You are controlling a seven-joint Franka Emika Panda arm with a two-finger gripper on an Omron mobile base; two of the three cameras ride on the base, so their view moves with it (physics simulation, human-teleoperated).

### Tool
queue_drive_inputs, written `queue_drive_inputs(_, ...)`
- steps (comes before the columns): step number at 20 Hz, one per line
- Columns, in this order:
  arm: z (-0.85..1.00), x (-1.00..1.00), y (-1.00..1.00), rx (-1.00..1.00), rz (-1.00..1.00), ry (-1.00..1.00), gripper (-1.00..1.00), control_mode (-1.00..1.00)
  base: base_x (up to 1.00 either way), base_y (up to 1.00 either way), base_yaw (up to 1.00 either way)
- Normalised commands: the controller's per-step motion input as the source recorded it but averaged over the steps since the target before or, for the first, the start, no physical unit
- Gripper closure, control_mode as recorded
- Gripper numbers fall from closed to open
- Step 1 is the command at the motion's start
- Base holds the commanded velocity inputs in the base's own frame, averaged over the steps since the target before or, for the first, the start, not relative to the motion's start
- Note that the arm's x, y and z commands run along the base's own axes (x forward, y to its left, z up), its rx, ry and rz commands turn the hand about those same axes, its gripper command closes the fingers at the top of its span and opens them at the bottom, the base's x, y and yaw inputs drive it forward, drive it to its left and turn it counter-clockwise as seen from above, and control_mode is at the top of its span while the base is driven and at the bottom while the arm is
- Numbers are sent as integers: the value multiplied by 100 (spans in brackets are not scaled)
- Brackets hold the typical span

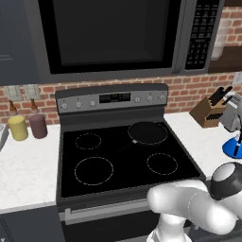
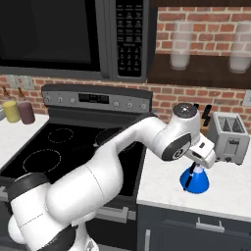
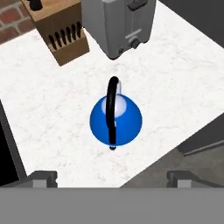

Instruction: Pick the kettle from the counter and place it on a stove burner. Then turn the burner on.

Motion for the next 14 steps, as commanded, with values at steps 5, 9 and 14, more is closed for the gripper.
queue_drive_inputs(5,-30,26,-2,4,4,19,-100,-100,0,0,0)
queue_drive_inputs(9,-25,19,0,0,0,7,-100,-100,0,0,0)
queue_drive_inputs(14,-47,27,-9,0,0,0,-100,-100,0,0,0)
